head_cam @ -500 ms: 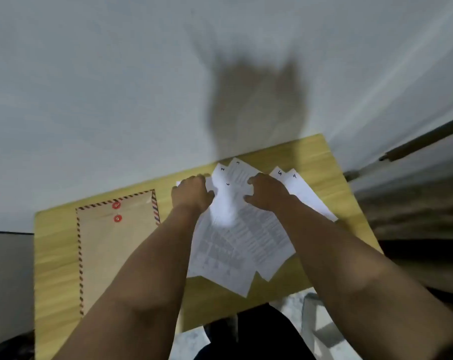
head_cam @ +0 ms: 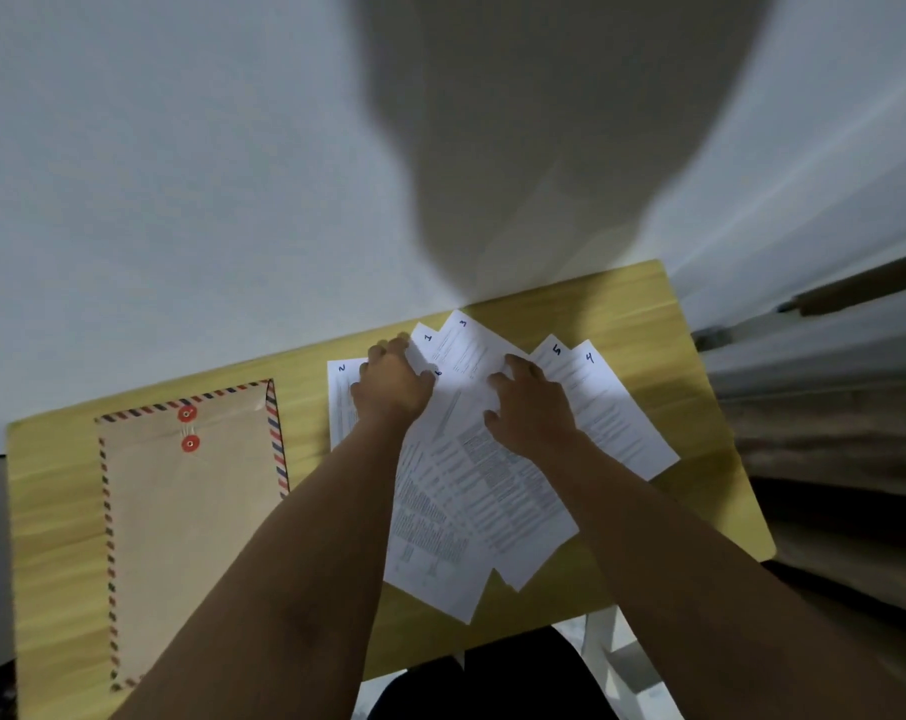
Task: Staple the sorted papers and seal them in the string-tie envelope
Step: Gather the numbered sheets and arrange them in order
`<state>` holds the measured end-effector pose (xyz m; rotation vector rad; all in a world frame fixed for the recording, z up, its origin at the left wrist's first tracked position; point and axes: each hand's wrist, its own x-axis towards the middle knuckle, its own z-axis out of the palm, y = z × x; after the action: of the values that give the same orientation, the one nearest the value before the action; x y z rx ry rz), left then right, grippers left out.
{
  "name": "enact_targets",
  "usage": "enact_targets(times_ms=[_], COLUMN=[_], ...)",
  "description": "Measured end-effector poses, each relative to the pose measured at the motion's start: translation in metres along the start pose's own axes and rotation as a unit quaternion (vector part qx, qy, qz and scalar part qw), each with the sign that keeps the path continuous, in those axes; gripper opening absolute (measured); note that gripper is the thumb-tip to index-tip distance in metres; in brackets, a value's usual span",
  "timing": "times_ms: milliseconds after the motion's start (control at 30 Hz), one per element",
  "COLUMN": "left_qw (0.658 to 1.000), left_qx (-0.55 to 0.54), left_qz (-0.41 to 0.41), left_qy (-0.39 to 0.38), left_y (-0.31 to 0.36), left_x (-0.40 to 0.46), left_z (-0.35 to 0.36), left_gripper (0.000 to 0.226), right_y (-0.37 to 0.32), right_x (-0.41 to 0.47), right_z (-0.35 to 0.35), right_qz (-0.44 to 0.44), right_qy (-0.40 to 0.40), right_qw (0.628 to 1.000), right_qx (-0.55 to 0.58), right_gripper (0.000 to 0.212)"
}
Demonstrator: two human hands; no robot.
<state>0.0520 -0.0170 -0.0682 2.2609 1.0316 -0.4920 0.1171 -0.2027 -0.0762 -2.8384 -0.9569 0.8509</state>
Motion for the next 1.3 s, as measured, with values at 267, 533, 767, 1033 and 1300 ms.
enact_targets(times_ms=[267,533,767,1033,1300], left_qw=[0.997,0.996,0.987,0.984,0.988], left_qx=[-0.071,-0.067,-0.103,-0.112,-0.106], left_qz=[-0.024,-0.066,-0.123,-0.133,-0.082], left_qy=[0.004,0.006,0.012,0.045,0.076], left_y=[0.006,0.014,0.021,0.023,0.026], left_x=[0.013,0.021,0.03,0.035,0.04], left_z=[-0.002,0.005,0.006,0.013,0.016], left_gripper=[0.031,0.034,0.022,0.02,0.016], right_y=[0.003,-0.002,0.003,0.005,0.006], right_x=[0.003,0.001,-0.002,-0.002,-0.002], right_z=[0.001,0.005,0.006,0.007,0.009], right_qz=[-0.01,0.012,0.004,0.002,0.001], right_qy=[0.012,0.011,0.014,0.015,0.023], right_qw=[1.0,1.0,0.999,0.999,0.999], right_qx=[0.001,-0.019,-0.037,-0.031,-0.038], right_gripper=[0.051,0.063,0.066,0.066,0.067])
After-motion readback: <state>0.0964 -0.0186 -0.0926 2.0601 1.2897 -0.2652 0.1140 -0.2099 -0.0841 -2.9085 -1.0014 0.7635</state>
